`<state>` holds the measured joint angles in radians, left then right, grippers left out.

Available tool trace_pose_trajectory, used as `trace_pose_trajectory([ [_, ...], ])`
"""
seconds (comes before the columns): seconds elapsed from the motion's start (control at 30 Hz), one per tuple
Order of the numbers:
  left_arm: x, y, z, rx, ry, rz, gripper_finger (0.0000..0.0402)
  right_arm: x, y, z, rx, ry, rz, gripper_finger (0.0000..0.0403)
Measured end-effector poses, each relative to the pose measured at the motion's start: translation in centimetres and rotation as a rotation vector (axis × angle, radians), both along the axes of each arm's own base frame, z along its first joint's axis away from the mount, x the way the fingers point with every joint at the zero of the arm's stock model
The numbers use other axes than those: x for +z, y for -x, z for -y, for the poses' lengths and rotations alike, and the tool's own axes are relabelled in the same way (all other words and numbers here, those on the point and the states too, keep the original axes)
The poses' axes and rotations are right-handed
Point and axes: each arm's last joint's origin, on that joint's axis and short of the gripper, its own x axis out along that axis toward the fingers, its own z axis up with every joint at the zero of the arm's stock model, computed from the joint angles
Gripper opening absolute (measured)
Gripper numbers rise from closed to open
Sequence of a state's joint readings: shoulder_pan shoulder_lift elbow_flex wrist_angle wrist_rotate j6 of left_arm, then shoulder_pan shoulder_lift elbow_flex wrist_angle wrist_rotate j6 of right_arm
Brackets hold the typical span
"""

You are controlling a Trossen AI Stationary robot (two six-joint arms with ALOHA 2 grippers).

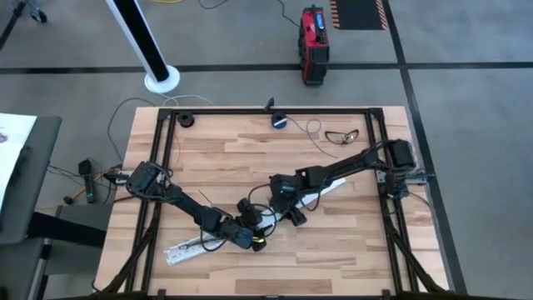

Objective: Ziptie cables
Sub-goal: Close the white cable duct

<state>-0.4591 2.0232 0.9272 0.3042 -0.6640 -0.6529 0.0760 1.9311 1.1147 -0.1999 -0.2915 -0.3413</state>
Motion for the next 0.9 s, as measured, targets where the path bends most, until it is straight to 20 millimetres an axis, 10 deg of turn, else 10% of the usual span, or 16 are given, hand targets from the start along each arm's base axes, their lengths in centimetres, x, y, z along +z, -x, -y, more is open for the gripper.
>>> trace_pose_trajectory([
  [0.9,0.24,-0.35,-0.19,0.017,0.016,0.019,0.0244,0.83,-0.55,-0.86,-0.006,0.004,-0.027,0.024],
])
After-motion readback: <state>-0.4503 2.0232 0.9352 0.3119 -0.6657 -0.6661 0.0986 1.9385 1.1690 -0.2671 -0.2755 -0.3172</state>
